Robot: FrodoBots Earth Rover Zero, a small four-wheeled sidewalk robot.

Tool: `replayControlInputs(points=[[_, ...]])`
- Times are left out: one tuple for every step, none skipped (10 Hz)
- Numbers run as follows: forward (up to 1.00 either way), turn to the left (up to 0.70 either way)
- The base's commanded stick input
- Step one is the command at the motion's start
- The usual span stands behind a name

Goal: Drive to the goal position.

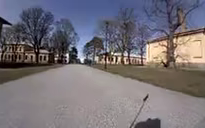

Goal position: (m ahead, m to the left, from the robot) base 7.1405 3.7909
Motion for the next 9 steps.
replayControlInputs(points=[[0.85, 0.00], [0.85, 0.00], [0.85, 0.00], [0.85, 0.00], [0.85, 0.00], [0.85, 0.00], [0.85, 0.00], [0.85, 0.00], [0.85, 0.00]])
